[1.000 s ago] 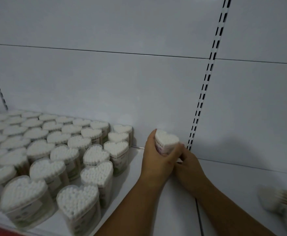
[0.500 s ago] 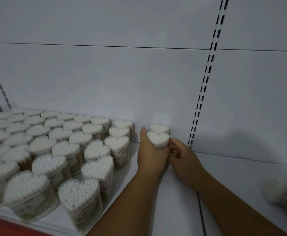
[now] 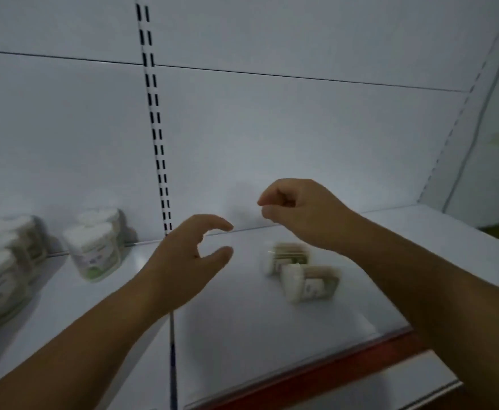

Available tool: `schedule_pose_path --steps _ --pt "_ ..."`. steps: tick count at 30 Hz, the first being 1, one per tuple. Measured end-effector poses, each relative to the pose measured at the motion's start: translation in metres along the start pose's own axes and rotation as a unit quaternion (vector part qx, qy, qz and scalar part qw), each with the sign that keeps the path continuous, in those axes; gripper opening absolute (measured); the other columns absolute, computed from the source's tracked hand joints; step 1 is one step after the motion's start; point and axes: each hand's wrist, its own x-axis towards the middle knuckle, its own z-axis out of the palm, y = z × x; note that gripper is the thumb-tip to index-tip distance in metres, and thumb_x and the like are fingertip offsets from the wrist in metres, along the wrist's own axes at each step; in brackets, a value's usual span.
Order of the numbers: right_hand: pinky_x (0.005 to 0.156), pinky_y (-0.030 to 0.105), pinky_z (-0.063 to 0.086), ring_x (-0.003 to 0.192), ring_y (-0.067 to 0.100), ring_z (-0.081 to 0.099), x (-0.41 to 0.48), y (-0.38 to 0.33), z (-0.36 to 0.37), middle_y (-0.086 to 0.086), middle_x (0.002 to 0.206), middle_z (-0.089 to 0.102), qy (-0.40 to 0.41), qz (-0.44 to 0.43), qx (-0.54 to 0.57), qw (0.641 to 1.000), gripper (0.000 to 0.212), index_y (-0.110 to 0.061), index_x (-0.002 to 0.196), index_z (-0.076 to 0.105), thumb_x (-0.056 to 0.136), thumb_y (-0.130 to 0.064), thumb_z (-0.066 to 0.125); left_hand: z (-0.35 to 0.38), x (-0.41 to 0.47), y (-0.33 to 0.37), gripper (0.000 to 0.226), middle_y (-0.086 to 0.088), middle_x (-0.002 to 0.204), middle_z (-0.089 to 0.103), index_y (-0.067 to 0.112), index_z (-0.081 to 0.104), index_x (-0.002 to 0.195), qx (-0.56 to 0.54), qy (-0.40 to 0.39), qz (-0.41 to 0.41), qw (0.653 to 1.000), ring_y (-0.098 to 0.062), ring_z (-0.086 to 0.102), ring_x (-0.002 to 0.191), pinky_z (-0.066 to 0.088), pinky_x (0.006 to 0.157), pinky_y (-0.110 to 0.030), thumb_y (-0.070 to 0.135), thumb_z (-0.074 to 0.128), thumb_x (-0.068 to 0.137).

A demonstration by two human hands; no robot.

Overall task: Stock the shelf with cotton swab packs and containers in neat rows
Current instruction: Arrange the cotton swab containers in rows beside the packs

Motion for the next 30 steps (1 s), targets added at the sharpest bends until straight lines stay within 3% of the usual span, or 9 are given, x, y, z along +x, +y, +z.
schedule_pose_path --steps 1,3,6,12,15,18,21,25,30 --pt "0.057 0.006 0.037 0.063 -0.011 0.053 -0.013 0.02 -0.017 -0.016 0.075 0.059 -0.025 0.036 -0.03 0.999 0.006 -0.034 0.087 0.061 0.086 -0.03 0.066 0.01 0.004 0.004 0.032 0.03 0.123 0.049 0.048 0.053 0.107 0.017 -0.07 0.002 0.997 0.002 0.046 0.12 0.037 0.102 -0.022 0.033 0.067 0.083" --pt "0.067 0.009 0.043 0.079 -0.01 0.057 -0.04 0.054 -0.035 -0.018 0.093 0.06 -0.095 0.096 -0.077 0.988 0.026 -0.033 0.102 0.059 0.08 -0.044 0.07 0.03 0.016 0.008 0.048 0.033 0.13 0.04 0.051 0.045 0.121 0.069 -0.153 0.018 0.986 0.009 0.038 0.12 0.03 0.099 -0.013 0.039 0.07 0.082" --pt "0.077 0.014 0.045 0.098 -0.002 0.054 -0.069 0.083 -0.024 -0.023 0.108 0.052 -0.177 0.117 -0.103 0.972 0.057 -0.036 0.117 0.049 0.069 -0.052 0.077 0.06 0.035 0.011 0.068 0.026 0.128 0.035 0.036 0.04 0.138 0.128 -0.183 0.028 0.974 0.007 0.035 0.114 0.027 0.091 -0.01 0.031 0.074 0.079" --pt "0.064 0.018 0.045 0.075 0.005 0.058 -0.078 0.101 -0.005 -0.008 0.086 0.063 -0.09 0.094 -0.039 0.991 0.036 -0.028 0.091 0.058 0.067 -0.042 0.082 0.056 0.047 0.01 0.06 0.004 0.114 0.061 0.027 0.051 0.127 0.106 -0.154 -0.054 0.981 -0.011 0.06 0.095 0.051 0.084 -0.028 0.027 0.08 0.074" --pt "0.073 0.026 0.052 0.08 0.009 0.067 -0.072 0.093 -0.004 -0.004 0.088 0.071 -0.106 0.115 0.13 0.979 0.043 -0.023 0.095 0.063 0.064 -0.044 0.083 0.014 0.05 0.019 0.062 0.008 0.109 0.062 0.031 0.045 0.128 0.133 -0.163 -0.094 0.973 -0.006 0.062 0.094 0.053 0.077 -0.024 0.032 0.076 0.074" --pt "0.077 0.028 0.053 0.087 0.011 0.07 -0.06 0.065 0.01 -0.004 0.094 0.074 -0.145 0.117 0.275 0.943 0.062 -0.027 0.108 0.06 0.052 -0.042 0.083 -0.046 0.049 0.035 0.048 0.017 0.093 0.064 0.034 0.047 0.108 0.218 -0.177 -0.124 0.952 0.0 0.062 0.081 0.045 0.062 -0.016 0.039 0.075 0.068" --pt "0.075 0.027 0.054 0.082 0.011 0.071 -0.045 0.032 0.04 -0.005 0.089 0.074 -0.14 0.106 0.282 0.943 0.057 -0.028 0.099 0.066 0.048 -0.044 0.084 -0.099 0.041 0.045 0.038 0.017 0.089 0.064 0.038 0.053 0.1 0.309 -0.205 -0.144 0.917 -0.001 0.061 0.08 0.045 0.061 -0.018 0.037 0.074 0.069" --pt "0.055 0.009 0.046 0.07 -0.003 0.066 -0.039 -0.012 0.085 -0.023 0.081 0.07 -0.095 0.079 0.183 0.975 0.035 -0.032 0.086 0.068 0.059 -0.048 0.083 -0.146 0.03 0.038 0.034 0.02 0.091 0.059 0.035 0.059 0.104 0.36 -0.225 -0.153 0.893 0.001 0.058 0.08 0.043 0.058 -0.015 0.035 0.074 0.073" --pt "0.055 0.007 0.044 0.067 -0.005 0.065 -0.041 -0.056 0.125 -0.022 0.077 0.07 -0.089 0.064 0.167 0.98 0.032 -0.031 0.082 0.069 0.063 -0.055 0.078 -0.16 0.019 0.014 0.054 0.02 0.091 0.055 0.027 0.06 0.121 0.436 -0.29 -0.082 0.848 -0.002 0.054 0.08 0.044 0.067 -0.018 0.043 0.073 0.072"
